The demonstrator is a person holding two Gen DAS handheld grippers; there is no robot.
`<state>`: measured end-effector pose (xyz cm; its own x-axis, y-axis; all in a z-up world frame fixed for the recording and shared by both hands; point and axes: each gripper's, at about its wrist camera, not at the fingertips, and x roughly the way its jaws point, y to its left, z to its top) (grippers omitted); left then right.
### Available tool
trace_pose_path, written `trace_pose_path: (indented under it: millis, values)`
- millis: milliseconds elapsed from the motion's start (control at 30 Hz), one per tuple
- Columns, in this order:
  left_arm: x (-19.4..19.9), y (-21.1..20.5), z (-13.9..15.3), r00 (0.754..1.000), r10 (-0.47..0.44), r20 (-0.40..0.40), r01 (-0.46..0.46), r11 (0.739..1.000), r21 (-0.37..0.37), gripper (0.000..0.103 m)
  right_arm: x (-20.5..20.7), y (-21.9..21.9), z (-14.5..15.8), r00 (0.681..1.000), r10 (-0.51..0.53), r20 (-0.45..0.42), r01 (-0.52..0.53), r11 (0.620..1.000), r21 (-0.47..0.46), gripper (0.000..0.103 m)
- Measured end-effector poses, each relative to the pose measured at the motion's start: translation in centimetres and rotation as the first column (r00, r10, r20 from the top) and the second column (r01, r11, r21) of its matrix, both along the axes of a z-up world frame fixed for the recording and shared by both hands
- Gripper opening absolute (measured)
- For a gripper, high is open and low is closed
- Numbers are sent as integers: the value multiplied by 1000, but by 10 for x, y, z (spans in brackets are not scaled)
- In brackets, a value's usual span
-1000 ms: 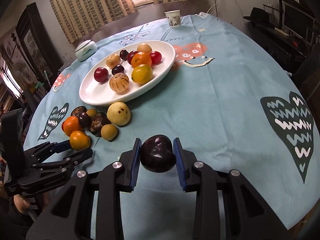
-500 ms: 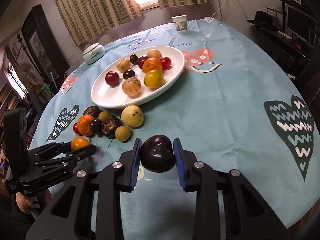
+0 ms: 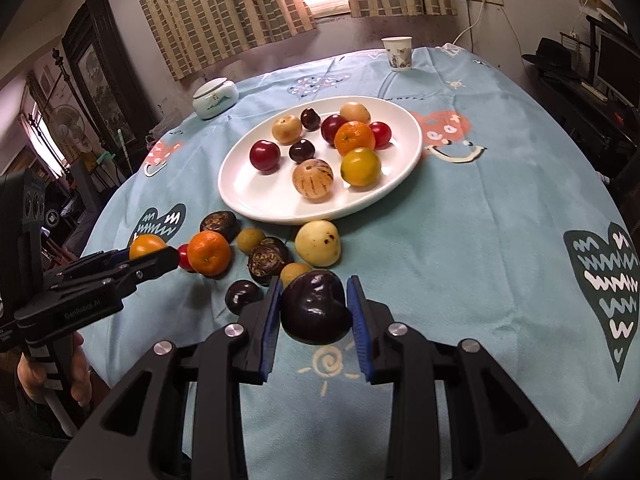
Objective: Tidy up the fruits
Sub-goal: 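Carry both fruits onto the white plate and open both tools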
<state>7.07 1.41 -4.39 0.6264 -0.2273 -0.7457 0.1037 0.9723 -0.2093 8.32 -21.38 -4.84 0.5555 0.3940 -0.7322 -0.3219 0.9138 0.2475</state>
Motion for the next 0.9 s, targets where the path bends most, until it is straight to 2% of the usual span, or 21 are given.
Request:
trace_pose_path:
  millis: [233, 367, 500, 700, 900]
  values:
    - [29, 7, 16, 1000, 3, 29, -3, 1000, 20, 43, 13, 15, -6, 999, 43, -25, -43, 999, -16, 33]
    - [73, 4, 36, 999, -11, 52, 8, 998, 63, 44, 37, 32, 3, 994, 102, -30, -103, 994, -34, 33]
    - [133, -2, 48, 999, -10, 45, 6, 995, 98, 44, 80, 55, 20, 991, 136, -5, -136, 988, -77, 33]
    - [197, 9, 33, 999, 32, -27, -31, 998, 61, 44, 147, 83, 20, 992, 127, -1, -126, 980, -152, 33]
    - [219, 9, 12, 996, 35, -79, -30, 997, 66, 44, 178, 87, 10, 993, 117, -23, -119, 983, -143, 33]
